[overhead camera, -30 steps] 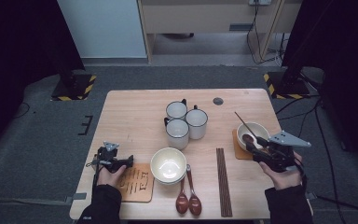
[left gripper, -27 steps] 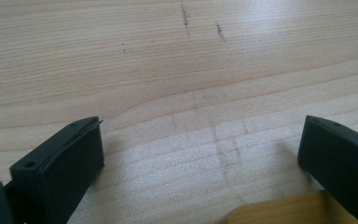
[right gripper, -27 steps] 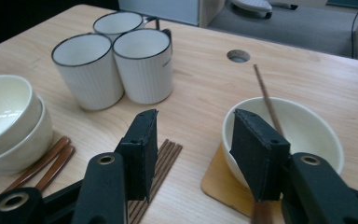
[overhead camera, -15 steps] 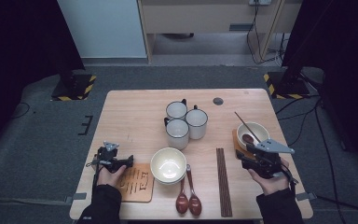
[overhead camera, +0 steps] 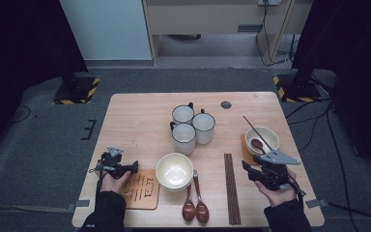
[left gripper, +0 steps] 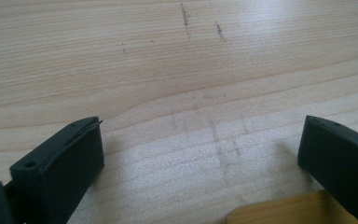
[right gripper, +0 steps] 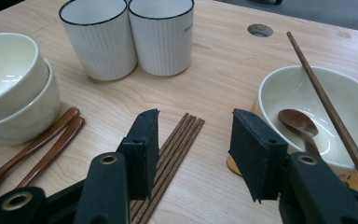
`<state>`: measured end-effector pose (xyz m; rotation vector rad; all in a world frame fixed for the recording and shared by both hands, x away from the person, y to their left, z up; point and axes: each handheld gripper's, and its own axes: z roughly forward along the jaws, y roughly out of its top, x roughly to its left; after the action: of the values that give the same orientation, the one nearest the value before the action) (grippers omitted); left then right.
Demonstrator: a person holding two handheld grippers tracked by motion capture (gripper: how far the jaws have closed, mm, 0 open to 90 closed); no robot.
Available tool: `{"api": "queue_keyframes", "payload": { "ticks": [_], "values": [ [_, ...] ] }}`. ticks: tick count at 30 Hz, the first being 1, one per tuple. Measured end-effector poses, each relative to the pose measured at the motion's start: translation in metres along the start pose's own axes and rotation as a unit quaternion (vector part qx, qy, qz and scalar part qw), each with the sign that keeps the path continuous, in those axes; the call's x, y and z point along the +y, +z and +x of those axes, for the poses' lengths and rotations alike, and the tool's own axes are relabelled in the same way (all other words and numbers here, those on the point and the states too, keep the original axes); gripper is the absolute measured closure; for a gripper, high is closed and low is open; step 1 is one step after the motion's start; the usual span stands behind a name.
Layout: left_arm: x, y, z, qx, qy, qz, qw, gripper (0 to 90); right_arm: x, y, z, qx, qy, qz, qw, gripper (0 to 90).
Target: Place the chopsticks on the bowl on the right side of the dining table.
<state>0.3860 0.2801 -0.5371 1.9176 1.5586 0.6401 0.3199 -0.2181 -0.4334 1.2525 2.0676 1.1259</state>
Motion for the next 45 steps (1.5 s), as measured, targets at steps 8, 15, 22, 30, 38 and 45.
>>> {"api": "queue_keyframes", "payload": {
  "ticks": [8, 15, 22, 30, 38, 45],
  "values": [
    [0.000, 0.000, 0.000, 0.000, 0.000, 0.000, 1.0000, 0.0, -0.008, 0.005, 0.004, 0.003, -0.003, 0.014, 0.9999, 52.1],
    [0.000, 0.000, 0.000, 0.000, 0.000, 0.000, 1.0000, 0.0, -0.017, 0.013, 0.006, 0.005, 0.000, 0.028, 0.9996, 52.5],
    [0.000, 0.000, 0.000, 0.000, 0.000, 0.000, 1.0000, 0.0, -0.024, 0.020, 0.009, 0.012, 0.005, 0.040, 0.9991, 53.0],
    [0.000, 0.000, 0.000, 0.000, 0.000, 0.000, 1.0000, 0.0, -0.031, 0.027, 0.008, 0.010, 0.003, 0.052, 0.9986, 53.8],
    [0.000, 0.000, 0.000, 0.000, 0.000, 0.000, 1.0000, 0.0, -0.038, 0.033, 0.011, 0.011, -0.004, 0.067, 0.9977, 54.5],
    [0.000, 0.000, 0.000, 0.000, 0.000, 0.000, 1.0000, 0.0, -0.041, 0.038, 0.010, 0.011, -0.006, 0.078, 0.9969, 56.3]
  ]
}}
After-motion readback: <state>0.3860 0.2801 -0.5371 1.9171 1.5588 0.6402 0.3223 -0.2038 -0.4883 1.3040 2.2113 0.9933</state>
